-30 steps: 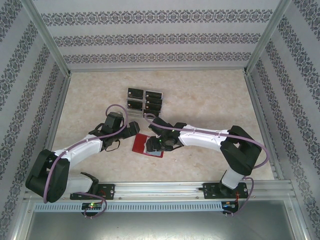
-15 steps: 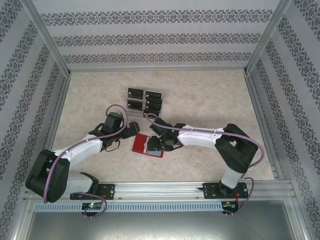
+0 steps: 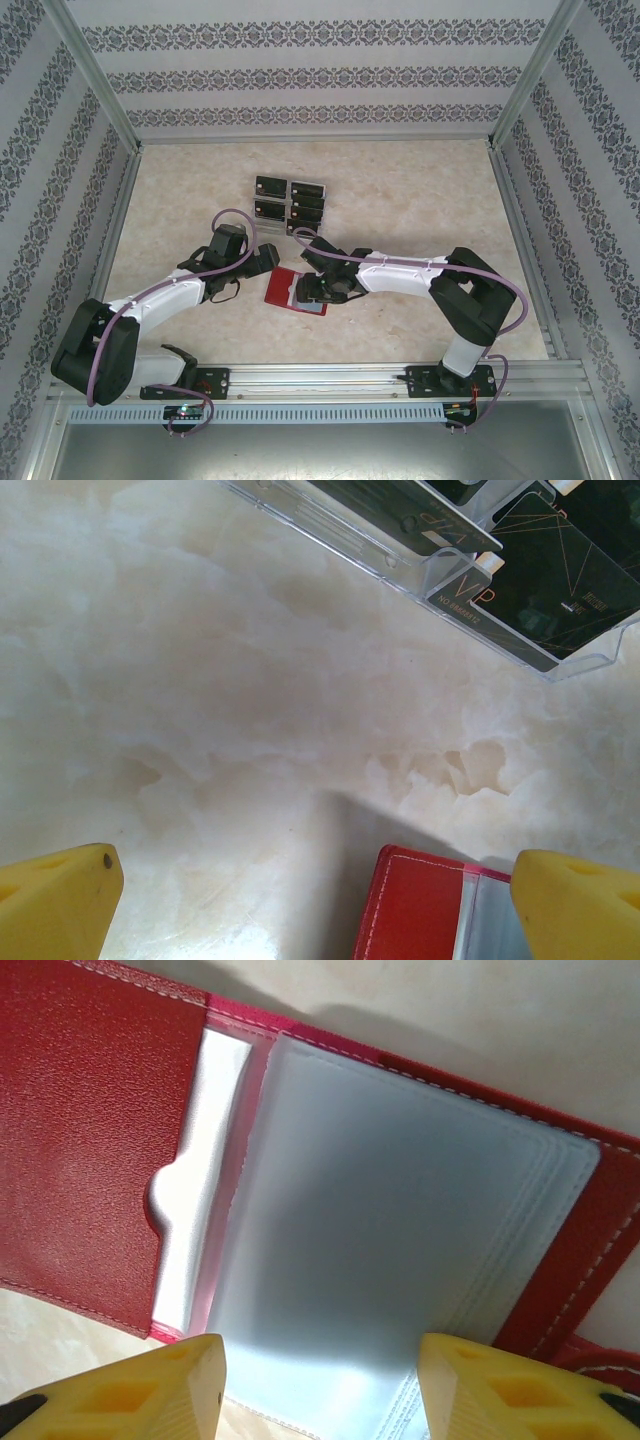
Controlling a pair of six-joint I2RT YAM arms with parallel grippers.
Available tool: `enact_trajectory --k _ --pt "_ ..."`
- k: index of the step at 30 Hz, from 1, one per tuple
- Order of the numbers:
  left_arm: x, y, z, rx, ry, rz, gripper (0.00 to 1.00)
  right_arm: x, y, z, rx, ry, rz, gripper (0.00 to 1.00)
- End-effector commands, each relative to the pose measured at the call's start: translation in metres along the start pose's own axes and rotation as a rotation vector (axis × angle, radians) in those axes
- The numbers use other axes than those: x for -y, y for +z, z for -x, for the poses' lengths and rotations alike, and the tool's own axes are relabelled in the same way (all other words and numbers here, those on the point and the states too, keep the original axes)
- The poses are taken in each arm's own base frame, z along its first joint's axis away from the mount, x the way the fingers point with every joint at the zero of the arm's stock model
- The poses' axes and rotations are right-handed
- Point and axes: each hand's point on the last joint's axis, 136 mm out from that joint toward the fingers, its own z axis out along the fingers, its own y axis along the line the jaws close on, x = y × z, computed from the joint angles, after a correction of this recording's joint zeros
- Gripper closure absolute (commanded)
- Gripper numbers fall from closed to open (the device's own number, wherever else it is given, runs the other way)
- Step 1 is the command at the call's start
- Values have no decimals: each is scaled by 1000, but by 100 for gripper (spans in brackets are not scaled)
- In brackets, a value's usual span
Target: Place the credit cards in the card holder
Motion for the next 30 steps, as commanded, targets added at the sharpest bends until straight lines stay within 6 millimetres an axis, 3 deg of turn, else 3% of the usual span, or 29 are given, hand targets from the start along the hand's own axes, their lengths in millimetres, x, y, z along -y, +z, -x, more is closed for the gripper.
enact_trajectory --k 1,17,30 --pt "-2 -1 2 -1 3 5 0 3 8 -3 -33 60 31 44" --pt "-3 -9 -1 5 -15 -4 0 -37 16 10 -92 68 154 44" --pt "-8 -45 18 129 -79 16 0 -58 13 20 -101 48 180 44"
